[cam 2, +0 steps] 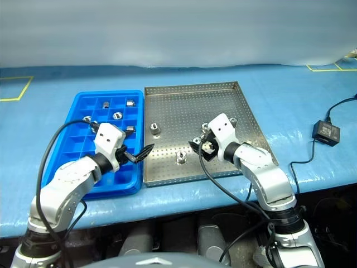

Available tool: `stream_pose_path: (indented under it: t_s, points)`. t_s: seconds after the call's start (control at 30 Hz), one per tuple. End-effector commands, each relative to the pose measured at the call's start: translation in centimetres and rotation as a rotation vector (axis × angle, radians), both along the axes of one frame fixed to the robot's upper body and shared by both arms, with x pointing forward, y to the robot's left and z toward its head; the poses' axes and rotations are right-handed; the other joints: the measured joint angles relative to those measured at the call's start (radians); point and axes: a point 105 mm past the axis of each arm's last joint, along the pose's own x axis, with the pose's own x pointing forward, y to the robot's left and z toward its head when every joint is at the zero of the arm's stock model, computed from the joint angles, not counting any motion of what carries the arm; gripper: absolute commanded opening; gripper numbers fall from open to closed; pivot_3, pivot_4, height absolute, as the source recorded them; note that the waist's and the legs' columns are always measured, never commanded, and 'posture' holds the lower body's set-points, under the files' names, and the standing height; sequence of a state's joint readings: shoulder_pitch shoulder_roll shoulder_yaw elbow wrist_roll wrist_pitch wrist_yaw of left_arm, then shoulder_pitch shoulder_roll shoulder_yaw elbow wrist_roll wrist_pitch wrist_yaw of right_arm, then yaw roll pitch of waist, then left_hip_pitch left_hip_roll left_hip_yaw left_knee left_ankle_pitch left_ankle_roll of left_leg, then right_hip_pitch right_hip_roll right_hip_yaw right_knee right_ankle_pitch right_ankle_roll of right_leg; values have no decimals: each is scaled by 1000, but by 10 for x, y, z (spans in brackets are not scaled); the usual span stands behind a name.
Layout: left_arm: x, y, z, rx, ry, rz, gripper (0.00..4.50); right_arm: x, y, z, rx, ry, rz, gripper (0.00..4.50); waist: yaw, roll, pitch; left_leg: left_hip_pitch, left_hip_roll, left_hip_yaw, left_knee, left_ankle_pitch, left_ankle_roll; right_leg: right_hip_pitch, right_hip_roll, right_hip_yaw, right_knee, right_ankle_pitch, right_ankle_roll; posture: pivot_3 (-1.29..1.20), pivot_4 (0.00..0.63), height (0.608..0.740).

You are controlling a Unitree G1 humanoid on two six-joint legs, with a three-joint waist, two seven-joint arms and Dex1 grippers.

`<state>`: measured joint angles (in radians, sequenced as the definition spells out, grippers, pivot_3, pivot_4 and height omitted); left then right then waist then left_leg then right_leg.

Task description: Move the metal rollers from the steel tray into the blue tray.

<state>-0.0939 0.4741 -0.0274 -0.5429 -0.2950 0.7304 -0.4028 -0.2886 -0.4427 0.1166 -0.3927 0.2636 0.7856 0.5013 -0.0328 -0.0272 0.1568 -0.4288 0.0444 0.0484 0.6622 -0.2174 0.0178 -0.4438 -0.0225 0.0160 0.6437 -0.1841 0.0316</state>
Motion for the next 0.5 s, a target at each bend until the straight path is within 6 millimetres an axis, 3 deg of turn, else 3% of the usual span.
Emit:
stream_pose_path:
  t_s: [0.03,0.5]
  points:
    - [-1,-4,14,-4,-56,-20,4500,1,1,13,10,-54,11,4479,0,0,0,0,0,0,0,0,0,0,0,0,0,0,0,-22,150,740]
    - [-2,-6,11,-9,-47,-22,4500,1,-4,13,3,-50,-6,4479,0,0,0,0,0,0,0,0,0,0,0,0,0,0,0,-23,150,740]
